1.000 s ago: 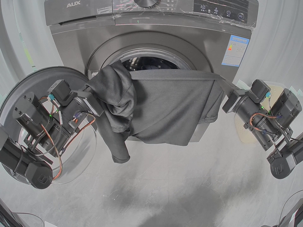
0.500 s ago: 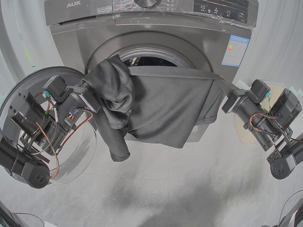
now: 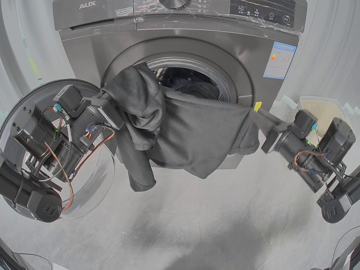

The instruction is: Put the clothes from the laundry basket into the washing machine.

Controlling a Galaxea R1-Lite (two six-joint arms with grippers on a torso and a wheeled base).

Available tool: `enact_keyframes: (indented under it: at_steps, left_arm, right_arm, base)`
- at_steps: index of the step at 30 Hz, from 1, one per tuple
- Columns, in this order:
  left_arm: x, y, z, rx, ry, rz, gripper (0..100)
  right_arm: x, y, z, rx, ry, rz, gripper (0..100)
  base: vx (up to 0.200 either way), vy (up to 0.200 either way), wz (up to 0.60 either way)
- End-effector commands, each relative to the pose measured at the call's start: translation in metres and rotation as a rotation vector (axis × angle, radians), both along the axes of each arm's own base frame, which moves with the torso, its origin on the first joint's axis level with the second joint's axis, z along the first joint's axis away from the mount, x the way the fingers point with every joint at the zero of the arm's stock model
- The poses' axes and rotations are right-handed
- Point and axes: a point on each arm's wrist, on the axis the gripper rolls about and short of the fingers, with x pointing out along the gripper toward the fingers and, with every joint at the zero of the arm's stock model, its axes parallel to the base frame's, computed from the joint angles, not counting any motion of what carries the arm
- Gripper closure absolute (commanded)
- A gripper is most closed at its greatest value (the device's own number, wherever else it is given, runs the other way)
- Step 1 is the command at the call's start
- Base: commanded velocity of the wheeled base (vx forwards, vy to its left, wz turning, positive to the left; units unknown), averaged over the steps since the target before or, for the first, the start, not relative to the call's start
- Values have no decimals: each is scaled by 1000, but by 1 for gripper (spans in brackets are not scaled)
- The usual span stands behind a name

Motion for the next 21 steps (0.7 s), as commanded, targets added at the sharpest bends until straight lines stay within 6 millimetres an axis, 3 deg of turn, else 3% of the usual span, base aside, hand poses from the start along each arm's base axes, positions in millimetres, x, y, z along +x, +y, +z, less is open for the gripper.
enact_keyframes:
  at_steps: [1, 5, 9, 10, 16, 21]
  left_arm:
    - [8, -13, 11, -22, -42, -30, 100]
    - [7, -22, 8, -17, -36, -53, 100]
    - [6, -29, 5, -10, -31, -71, 100]
    - [5, -32, 3, -9, -26, -79, 100]
    - [4, -33, 2, -6, -23, -81, 100]
    - [6, -34, 1, -7, -20, -82, 100]
  right_arm:
    - [-26, 1, -46, -119, 186, 57, 0]
    - [-42, 12, -85, -227, 320, 134, 0]
    - [-34, 28, -92, -236, 323, 164, 0]
    - [-23, 42, -96, -230, 312, 178, 0]
    - [8, 81, -102, -192, 248, 221, 0]
    - [30, 102, -115, -185, 222, 248, 0]
  base:
    - [0, 0, 0]
    - [0, 0, 0]
    - [0, 0, 0]
    - [0, 0, 0]
    - [0, 0, 0]
    - [0, 0, 0]
